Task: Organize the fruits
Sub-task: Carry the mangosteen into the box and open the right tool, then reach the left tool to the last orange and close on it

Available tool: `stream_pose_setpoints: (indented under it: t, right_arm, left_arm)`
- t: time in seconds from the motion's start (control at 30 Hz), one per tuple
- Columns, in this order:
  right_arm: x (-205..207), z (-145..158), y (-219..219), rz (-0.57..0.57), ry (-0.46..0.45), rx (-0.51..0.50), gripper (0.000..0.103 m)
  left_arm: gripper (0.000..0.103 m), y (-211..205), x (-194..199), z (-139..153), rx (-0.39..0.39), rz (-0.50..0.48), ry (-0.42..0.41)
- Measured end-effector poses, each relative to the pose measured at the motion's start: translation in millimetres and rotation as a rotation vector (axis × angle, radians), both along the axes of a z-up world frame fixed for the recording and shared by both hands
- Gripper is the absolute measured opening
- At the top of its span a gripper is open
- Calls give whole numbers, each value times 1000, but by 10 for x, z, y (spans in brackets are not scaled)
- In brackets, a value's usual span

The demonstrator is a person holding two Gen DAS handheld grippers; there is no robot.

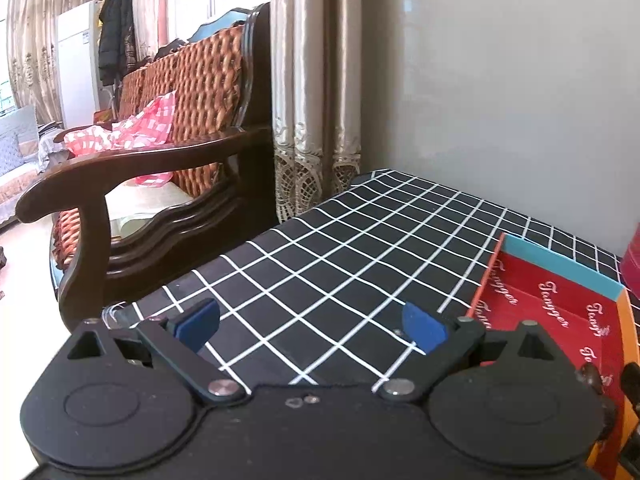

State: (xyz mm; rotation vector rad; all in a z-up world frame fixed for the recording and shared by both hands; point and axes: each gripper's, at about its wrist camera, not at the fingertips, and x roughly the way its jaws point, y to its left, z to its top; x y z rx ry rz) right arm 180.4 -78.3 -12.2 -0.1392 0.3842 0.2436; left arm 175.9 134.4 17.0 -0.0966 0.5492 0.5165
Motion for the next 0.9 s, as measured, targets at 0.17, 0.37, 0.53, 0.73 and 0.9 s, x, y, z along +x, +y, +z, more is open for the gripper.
stream_pose_setpoints:
  t: [0.17,0.37,0.53,0.73,0.9]
  right_arm:
    - [-155,10,-254,-94,-8,-33,89]
    - [-354,55,-746,-316,-55,-59,100]
    - [-492,45,-1132,-567,-100,-114,102]
    - [-637,5,-1665,-871,-110,-155,103]
    - [-789,48,-2013,-1024,-154,-184,103]
  left_arm:
    - [92,-237,24,1,14,-49,-1]
    - [92,-751,27,19,64,-173,-38]
    - [92,-1402,-8,-29,124,-386,-64]
    - [92,-2164,-88,-177,166,-608,-69]
    - [92,-2759,-130,-336,209,-745,-71]
